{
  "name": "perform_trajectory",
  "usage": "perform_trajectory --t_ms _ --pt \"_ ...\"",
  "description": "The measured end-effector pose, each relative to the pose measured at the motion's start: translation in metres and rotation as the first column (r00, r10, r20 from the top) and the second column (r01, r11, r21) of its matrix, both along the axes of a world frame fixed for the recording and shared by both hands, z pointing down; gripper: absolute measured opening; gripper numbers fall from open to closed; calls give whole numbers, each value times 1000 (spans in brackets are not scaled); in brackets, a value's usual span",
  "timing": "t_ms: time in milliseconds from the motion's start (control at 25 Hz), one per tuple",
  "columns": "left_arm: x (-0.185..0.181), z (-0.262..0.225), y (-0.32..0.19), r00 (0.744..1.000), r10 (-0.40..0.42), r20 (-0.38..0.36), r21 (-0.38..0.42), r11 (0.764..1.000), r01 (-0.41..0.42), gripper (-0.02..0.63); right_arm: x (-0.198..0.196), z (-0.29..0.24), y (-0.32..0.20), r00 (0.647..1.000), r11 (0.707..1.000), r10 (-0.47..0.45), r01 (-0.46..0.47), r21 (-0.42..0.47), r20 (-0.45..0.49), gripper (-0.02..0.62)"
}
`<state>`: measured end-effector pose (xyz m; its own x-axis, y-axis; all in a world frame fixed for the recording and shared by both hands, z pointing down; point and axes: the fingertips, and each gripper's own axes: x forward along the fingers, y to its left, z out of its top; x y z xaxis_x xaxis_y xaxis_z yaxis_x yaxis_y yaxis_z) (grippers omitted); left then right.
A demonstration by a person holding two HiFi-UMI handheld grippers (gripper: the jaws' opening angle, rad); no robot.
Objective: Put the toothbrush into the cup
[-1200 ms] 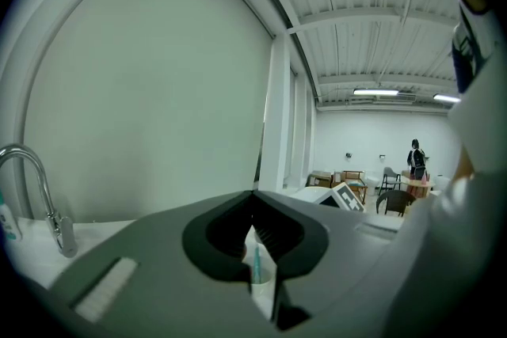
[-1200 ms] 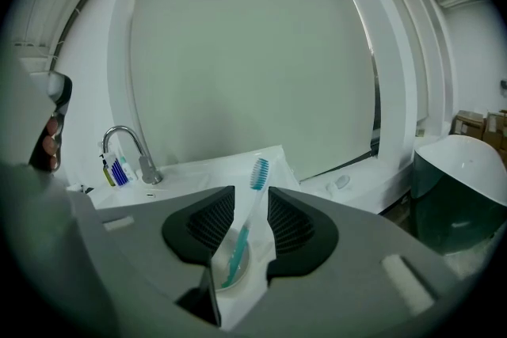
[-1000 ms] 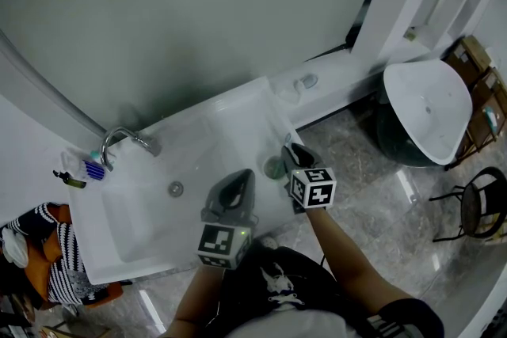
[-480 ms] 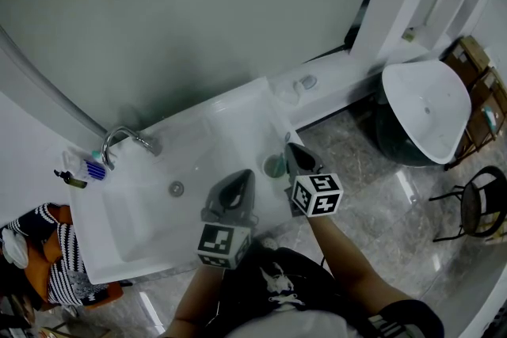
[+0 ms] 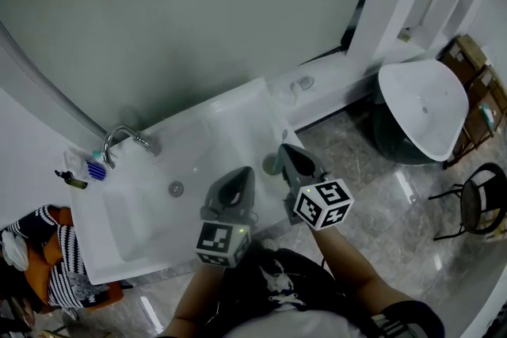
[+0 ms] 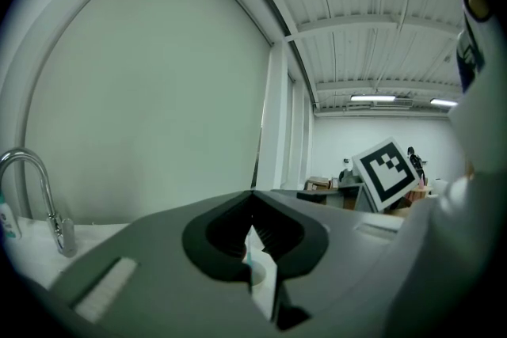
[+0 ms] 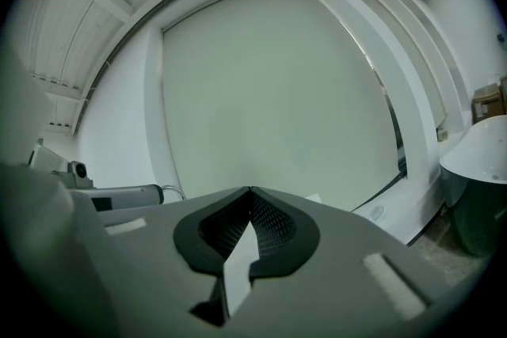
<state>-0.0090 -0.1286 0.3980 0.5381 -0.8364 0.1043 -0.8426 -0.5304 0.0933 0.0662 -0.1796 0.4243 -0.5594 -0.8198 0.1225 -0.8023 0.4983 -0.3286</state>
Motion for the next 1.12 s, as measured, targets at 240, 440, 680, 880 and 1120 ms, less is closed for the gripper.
perform_trajectory --t_ms 240,440,680,880,1120 --pt "-1 -6 10 1000 1 -11 -4 1000 -1 0 -16 -8 26 997 997 -74 74 14 -4 0" --pt "-6 -6 17 1000 0 -7 -1 1000 0 0 -28 -11 44 994 994 -111 111 19 -2 0" --pt "-12 -5 21 1000 -4 -21 -15 1000 4 0 -36 -8 57 991 991 -131 130 15 8 0" --pt "-15 -2 25 1000 14 -27 -12 1000 -15 0 -38 -7 66 992 992 -124 124 8 8 0" --pt "-26 -4 30 998 18 -53 -17 1000 -19 0 -41 -12 77 993 993 -120 120 17 6 0"
